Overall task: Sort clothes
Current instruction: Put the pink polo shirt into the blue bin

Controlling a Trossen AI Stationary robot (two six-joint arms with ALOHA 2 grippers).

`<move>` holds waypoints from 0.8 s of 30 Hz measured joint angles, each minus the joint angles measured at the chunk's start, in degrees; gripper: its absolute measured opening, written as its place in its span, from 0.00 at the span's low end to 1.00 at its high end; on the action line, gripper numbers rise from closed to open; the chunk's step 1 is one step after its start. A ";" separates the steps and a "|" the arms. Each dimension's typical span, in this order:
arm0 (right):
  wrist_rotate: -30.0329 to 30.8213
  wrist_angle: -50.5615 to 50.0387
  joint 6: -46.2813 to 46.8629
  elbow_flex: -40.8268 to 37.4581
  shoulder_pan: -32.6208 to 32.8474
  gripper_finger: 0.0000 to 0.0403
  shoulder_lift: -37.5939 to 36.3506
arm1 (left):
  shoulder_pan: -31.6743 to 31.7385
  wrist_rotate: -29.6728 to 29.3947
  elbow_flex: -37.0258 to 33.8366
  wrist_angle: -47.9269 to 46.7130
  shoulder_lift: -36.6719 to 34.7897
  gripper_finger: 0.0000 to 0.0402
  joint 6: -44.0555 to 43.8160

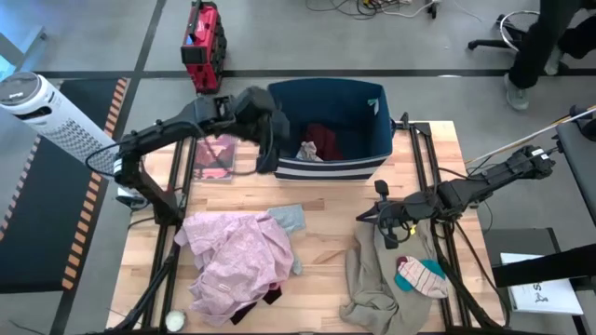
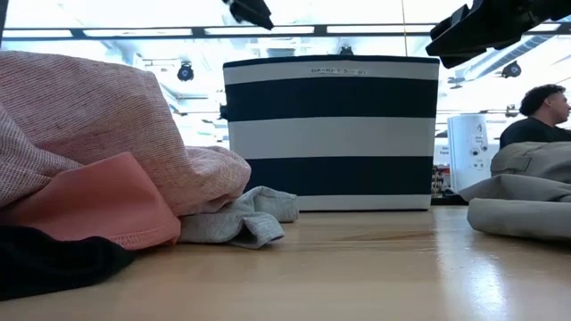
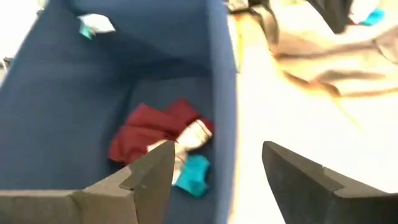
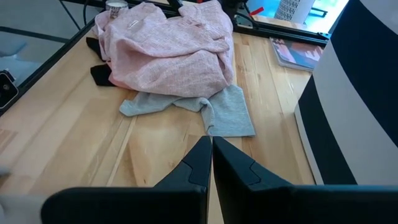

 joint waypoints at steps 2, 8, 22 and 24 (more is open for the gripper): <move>-0.02 0.00 -0.32 0.00 -0.02 0.00 0.00 | -2.77 -1.01 -0.28 -1.99 -0.78 0.57 -1.79; 0.00 -0.04 -0.32 0.00 0.00 0.00 0.00 | -10.58 -1.07 -4.61 -3.05 -3.92 0.56 -6.50; -0.02 -0.01 -0.30 -0.02 0.00 0.00 0.00 | -17.59 -4.17 -33.14 1.92 -19.20 0.62 -26.46; -0.02 -0.02 -0.25 -0.02 -0.02 0.00 0.00 | -17.96 -4.28 -37.31 2.14 -21.41 0.63 -30.62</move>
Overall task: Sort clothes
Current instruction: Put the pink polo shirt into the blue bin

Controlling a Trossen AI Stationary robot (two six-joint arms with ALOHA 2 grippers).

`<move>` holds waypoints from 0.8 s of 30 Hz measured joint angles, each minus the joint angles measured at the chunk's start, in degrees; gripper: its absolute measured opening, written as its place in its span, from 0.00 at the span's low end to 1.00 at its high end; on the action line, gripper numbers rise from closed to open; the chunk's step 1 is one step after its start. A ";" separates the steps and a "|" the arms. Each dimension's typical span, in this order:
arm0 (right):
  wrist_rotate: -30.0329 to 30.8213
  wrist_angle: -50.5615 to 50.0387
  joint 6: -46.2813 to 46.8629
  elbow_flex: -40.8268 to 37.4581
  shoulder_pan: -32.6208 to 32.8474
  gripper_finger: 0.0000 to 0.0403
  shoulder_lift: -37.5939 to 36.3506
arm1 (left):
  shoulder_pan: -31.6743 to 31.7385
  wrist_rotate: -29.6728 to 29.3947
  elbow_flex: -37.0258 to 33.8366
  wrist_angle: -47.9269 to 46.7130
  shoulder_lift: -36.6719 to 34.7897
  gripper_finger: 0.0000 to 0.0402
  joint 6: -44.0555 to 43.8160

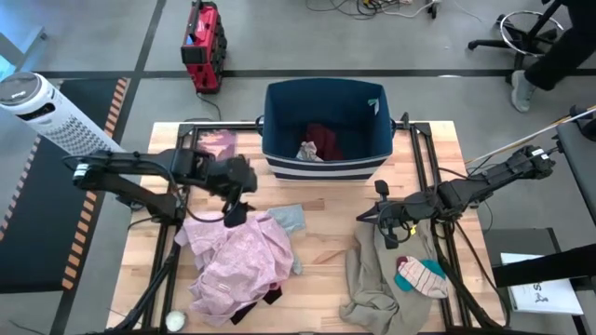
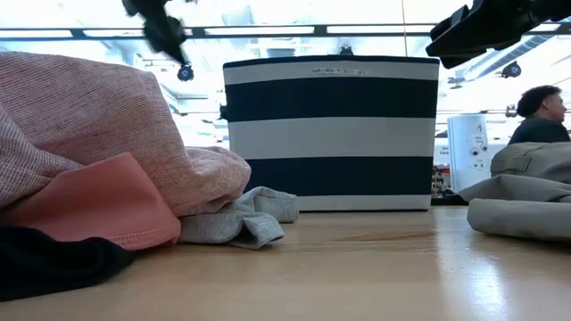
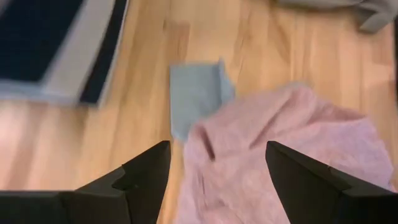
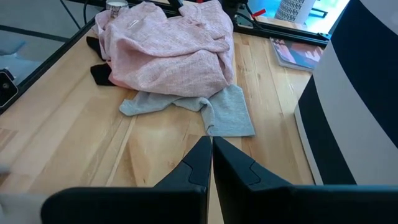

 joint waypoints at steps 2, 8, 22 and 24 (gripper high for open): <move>-0.01 0.02 0.07 0.00 0.01 0.00 0.00 | -0.39 0.00 -3.57 0.32 -2.10 0.64 -4.15; -0.24 0.00 0.57 -0.02 0.02 0.00 0.00 | -3.06 0.39 -12.38 -0.41 -6.59 0.66 -15.86; -0.46 0.02 0.42 -0.02 0.01 0.00 0.00 | -8.44 6.64 -27.18 0.27 -7.31 0.71 -32.64; -0.46 0.00 0.37 -0.02 0.00 0.00 0.00 | -8.73 6.65 -27.96 1.35 -7.31 0.72 -33.48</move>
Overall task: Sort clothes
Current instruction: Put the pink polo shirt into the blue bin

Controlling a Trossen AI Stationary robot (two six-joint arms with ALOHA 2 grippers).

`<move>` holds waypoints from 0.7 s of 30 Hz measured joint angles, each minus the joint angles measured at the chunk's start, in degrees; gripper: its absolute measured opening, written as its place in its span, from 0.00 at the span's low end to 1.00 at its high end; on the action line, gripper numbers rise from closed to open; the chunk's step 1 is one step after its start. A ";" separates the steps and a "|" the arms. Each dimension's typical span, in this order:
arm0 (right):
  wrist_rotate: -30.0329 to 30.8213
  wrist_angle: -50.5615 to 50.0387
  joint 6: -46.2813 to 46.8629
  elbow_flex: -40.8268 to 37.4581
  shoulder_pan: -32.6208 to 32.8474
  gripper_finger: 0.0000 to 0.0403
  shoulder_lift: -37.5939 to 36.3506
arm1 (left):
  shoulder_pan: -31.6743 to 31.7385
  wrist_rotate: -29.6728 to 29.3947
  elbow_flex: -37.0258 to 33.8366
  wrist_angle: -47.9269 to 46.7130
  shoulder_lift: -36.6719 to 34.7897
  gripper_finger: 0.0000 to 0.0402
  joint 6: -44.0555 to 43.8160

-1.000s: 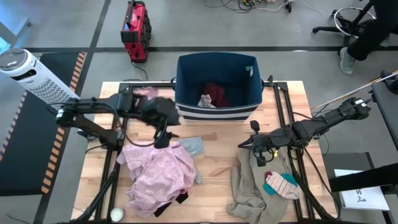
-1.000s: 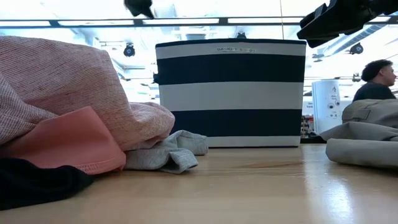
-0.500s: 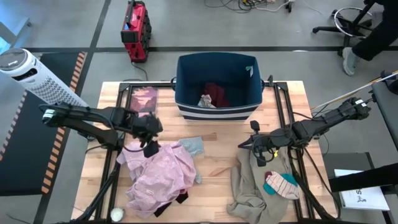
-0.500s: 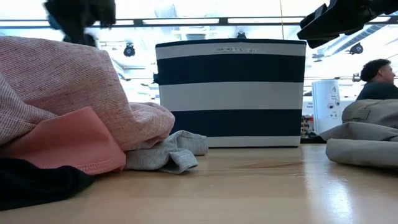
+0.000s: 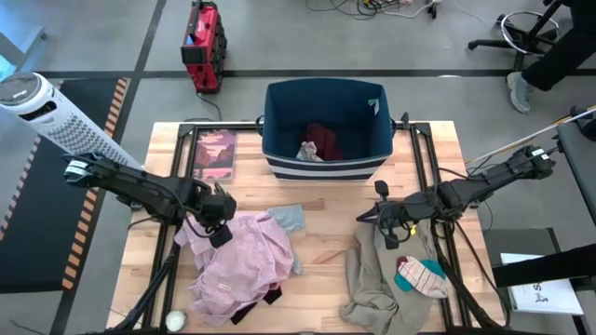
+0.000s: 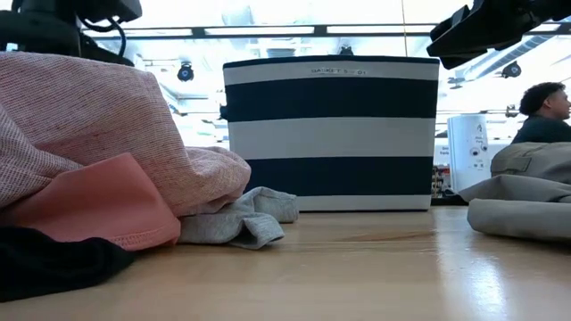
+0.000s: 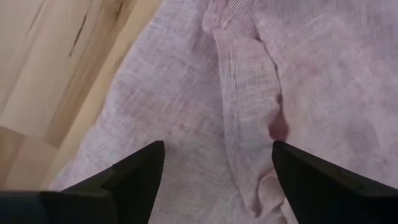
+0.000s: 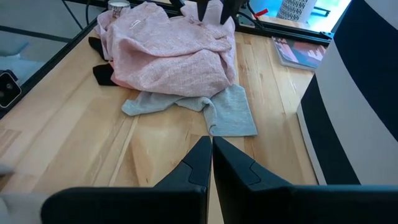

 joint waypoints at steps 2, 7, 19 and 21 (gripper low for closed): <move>0.00 0.02 -0.06 0.00 0.02 0.00 0.00 | -0.10 0.04 -0.71 0.70 0.10 0.74 -0.94; 0.00 0.00 -0.05 0.00 0.00 0.00 0.00 | -0.10 0.09 -3.26 3.18 0.85 0.77 -3.38; 0.00 0.02 -0.06 0.00 0.00 0.00 0.00 | -0.13 -0.23 -6.83 4.56 9.27 0.40 -5.23; 0.00 0.02 -0.06 0.00 0.02 0.00 0.00 | -0.15 -0.24 -6.78 4.91 10.63 0.27 -3.77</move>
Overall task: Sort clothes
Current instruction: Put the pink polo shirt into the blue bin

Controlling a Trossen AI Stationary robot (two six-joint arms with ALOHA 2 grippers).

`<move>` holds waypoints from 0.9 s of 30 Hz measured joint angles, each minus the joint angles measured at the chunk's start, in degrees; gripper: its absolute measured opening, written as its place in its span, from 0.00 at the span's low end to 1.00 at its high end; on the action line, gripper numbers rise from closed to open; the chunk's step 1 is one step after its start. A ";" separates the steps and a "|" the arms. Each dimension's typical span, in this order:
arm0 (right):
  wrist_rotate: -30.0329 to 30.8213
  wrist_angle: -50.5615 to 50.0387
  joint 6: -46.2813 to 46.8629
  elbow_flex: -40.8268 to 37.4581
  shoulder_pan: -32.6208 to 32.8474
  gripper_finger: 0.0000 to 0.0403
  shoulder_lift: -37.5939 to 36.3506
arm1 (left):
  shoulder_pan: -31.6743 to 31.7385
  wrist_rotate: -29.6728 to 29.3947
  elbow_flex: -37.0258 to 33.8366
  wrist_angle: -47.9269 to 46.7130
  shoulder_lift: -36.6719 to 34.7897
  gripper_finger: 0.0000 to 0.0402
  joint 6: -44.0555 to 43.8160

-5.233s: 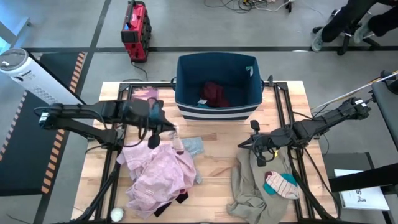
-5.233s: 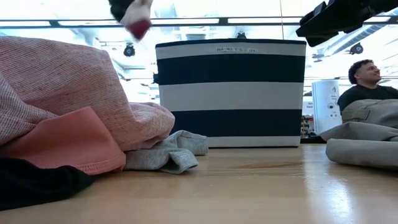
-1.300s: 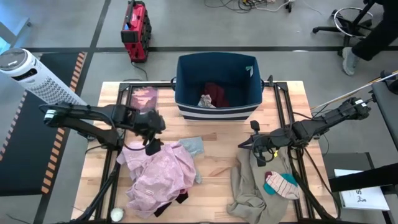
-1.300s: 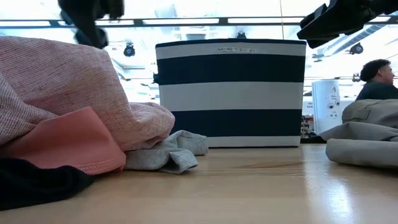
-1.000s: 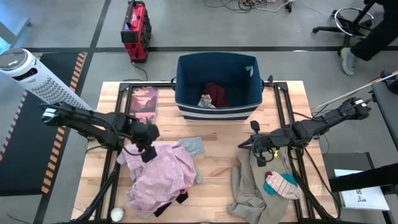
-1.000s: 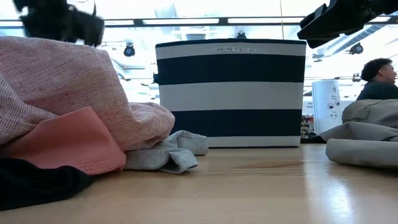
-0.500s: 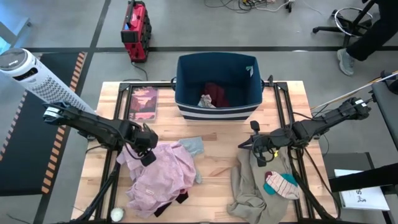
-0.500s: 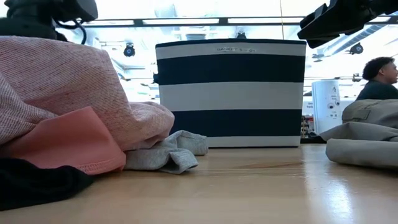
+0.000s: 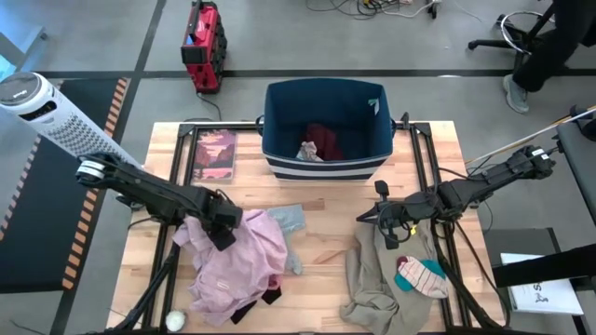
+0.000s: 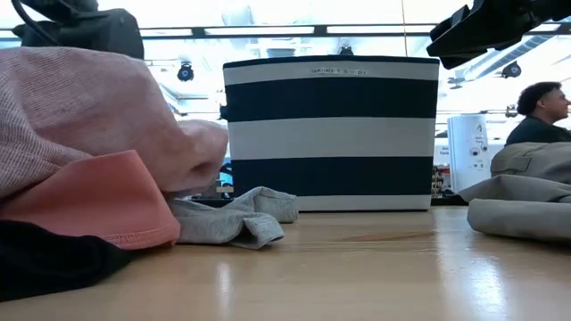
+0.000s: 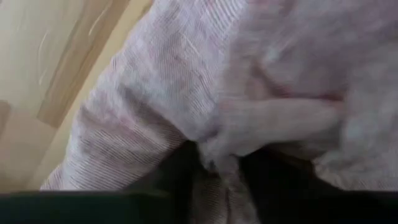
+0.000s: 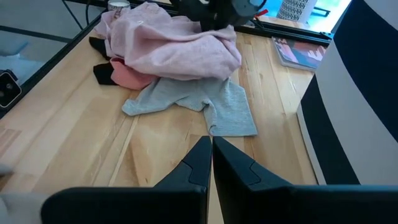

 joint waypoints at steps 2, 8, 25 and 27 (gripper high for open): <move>0.00 -0.02 0.00 0.00 0.00 0.00 0.00 | -0.15 0.09 0.71 -0.23 0.71 0.11 2.03; 0.00 0.00 0.00 0.00 0.00 0.00 0.00 | -0.24 0.18 7.21 -3.14 -0.66 0.02 4.63; 0.02 0.05 -0.46 0.00 0.00 0.00 0.00 | -0.28 -15.75 34.98 -14.10 -9.29 0.00 8.20; 0.02 0.07 -0.45 0.00 -0.02 0.00 0.00 | -0.28 -17.47 37.48 -14.14 -9.61 0.00 8.52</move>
